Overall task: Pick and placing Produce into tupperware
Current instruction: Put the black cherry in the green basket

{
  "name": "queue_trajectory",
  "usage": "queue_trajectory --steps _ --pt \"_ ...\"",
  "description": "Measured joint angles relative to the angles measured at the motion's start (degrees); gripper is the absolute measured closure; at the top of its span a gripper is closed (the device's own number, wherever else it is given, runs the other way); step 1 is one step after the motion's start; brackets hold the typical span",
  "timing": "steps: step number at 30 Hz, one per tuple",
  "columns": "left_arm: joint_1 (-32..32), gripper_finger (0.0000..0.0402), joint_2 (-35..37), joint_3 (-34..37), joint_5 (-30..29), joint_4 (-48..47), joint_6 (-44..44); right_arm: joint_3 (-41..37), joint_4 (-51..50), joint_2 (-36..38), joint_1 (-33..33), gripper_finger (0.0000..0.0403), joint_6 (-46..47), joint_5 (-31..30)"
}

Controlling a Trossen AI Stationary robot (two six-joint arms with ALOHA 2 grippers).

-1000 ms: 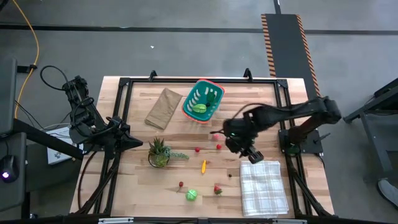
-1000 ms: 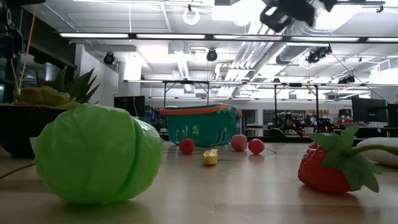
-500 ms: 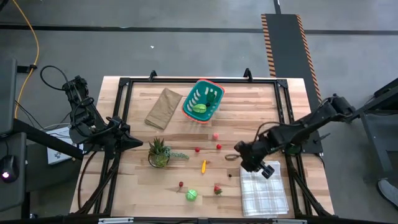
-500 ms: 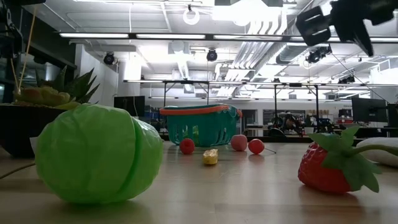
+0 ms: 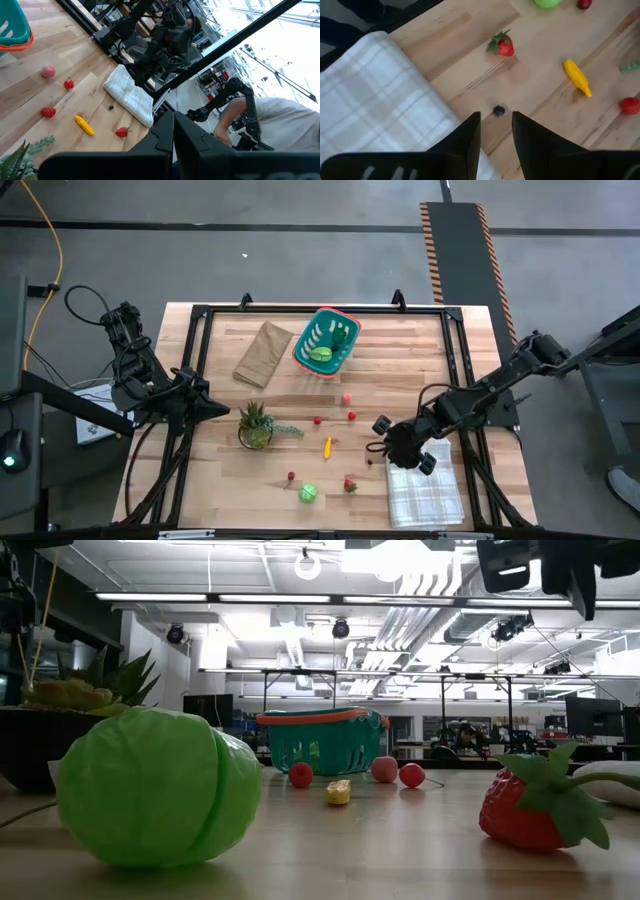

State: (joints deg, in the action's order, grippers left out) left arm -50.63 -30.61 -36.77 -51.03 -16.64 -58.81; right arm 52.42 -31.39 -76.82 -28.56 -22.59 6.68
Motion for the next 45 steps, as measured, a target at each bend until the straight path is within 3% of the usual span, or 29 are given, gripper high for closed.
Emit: queue_trajectory --steps 12,22,45 --pt "0.00 0.0401 -0.02 0.00 0.00 0.02 0.00 -0.02 5.85 -7.79 -0.02 0.0299 -8.37 0.72" --pt "0.00 0.0401 -0.02 0.00 0.00 0.02 -0.02 -0.02 9.00 -13.79 0.11 0.0299 -9.47 -0.55" --pt "-0.01 0.0401 -0.02 0.00 -0.01 0.00 0.00 -1.89 12.05 -17.75 3.58 0.0299 -9.40 0.50"
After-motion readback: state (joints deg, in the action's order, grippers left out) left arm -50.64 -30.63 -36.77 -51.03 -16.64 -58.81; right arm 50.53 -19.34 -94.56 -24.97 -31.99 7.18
